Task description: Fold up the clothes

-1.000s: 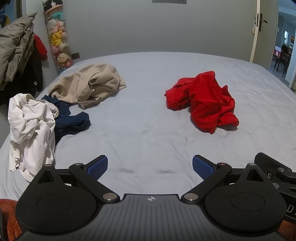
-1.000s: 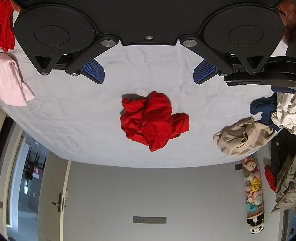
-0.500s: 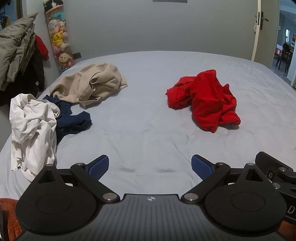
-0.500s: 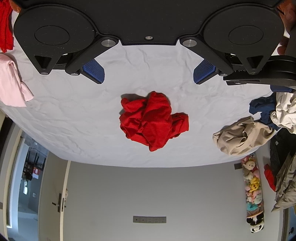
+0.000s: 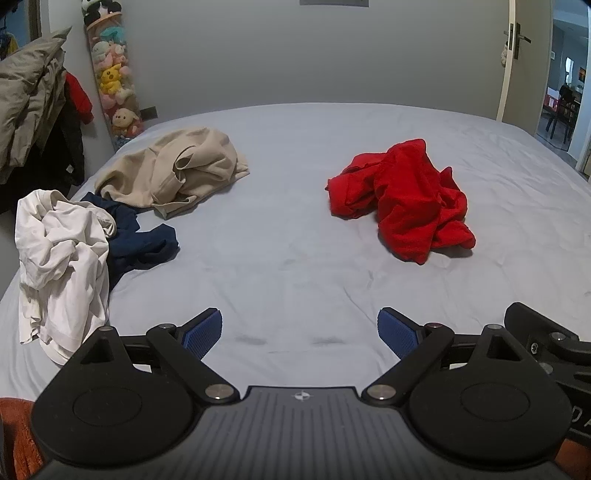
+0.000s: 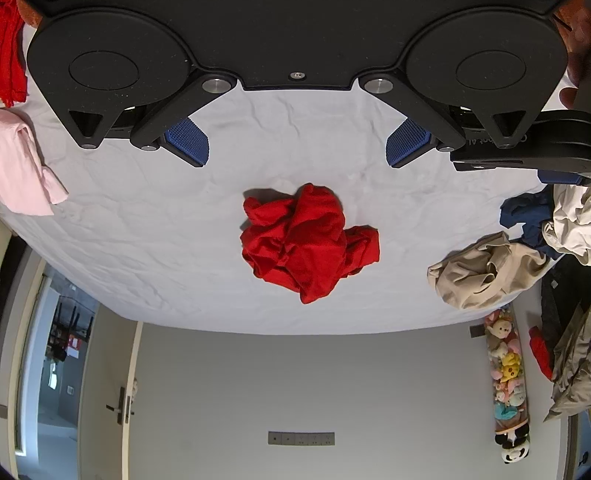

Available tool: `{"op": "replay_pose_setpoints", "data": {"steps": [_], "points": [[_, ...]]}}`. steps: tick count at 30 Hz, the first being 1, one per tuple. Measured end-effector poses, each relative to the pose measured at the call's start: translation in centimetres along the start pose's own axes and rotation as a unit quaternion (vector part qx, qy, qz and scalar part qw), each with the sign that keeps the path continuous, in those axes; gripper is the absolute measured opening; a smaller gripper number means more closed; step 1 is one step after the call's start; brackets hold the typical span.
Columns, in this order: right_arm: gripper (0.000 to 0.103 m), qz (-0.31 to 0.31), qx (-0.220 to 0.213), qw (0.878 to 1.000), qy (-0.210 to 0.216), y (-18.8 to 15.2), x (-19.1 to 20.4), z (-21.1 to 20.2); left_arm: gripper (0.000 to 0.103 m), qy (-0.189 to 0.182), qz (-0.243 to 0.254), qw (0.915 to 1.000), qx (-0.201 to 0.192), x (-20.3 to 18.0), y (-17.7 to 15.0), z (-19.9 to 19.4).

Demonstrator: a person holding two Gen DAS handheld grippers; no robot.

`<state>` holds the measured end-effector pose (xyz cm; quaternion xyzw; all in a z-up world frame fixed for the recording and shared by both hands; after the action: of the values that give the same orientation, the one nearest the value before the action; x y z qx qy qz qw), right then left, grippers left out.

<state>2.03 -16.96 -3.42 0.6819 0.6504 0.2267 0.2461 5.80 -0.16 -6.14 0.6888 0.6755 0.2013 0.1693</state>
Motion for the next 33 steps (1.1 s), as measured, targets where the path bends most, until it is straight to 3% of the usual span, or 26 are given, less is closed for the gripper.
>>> {"op": "replay_pose_setpoints", "data": {"steps": [27,31,33], "points": [[0.103,0.0,0.012,1.0,0.011,2.0,-1.2,3.1,0.091,0.016,0.008,0.9998,0.004,-1.5,2.6,1.8],[0.103,-0.006,0.008,1.0,0.01,3.2,-1.8,3.8,0.072,0.013,0.022,0.9997,0.003,-2.5,4.1,2.3],[0.102,-0.01,0.008,1.0,0.008,3.9,-2.2,4.3,0.07,0.003,0.023,0.9997,0.011,-2.9,4.7,2.7]]}}
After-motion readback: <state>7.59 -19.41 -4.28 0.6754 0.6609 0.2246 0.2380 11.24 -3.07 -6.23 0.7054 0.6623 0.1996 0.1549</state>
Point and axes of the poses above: each gripper's, at about its wrist camera, not at the fingertips, and z roughly the way its jaws point, x to its left, y to its top, the point moved 8 cm from there along z, roughly the way its jaws point, and after that the axes turned 14 degrees about x, right-handed, at the moved point
